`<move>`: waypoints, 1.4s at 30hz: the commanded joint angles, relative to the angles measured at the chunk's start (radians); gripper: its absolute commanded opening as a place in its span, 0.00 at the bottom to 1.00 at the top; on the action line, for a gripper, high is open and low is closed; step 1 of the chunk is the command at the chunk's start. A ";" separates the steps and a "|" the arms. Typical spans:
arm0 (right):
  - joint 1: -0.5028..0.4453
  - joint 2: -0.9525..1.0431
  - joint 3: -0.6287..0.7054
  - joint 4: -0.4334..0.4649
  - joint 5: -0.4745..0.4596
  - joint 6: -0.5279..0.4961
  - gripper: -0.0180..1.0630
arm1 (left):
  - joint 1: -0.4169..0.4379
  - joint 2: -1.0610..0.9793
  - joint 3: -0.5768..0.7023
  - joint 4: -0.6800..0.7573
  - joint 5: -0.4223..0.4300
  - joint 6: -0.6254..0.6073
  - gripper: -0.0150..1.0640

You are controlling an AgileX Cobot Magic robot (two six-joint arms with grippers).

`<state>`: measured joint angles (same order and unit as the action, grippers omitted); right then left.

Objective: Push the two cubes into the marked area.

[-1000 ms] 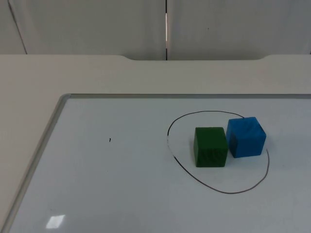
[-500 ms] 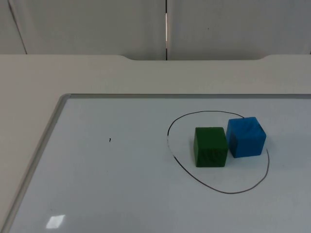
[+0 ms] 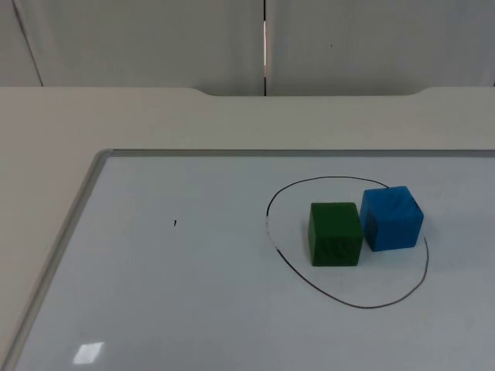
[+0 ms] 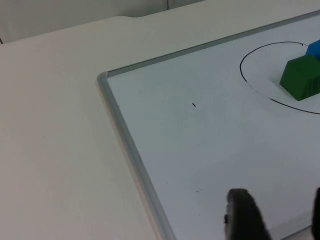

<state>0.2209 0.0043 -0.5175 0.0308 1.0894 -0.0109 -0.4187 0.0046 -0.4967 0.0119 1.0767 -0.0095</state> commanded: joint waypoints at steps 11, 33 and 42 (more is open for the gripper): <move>-0.003 -0.004 0.002 -0.002 -0.010 -0.002 0.99 | 0.001 -0.005 0.003 0.002 -0.002 0.001 0.73; -0.003 -0.004 0.002 -0.002 -0.010 -0.002 0.99 | 0.001 -0.005 0.003 0.006 -0.002 0.001 0.99; -0.003 -0.004 0.002 -0.002 -0.010 -0.002 0.99 | 0.001 -0.005 0.003 0.006 -0.002 0.001 0.99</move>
<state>0.2209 0.0043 -0.5175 0.0308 1.0876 -0.0109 -0.4187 0.0046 -0.4967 0.0145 1.0767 -0.0095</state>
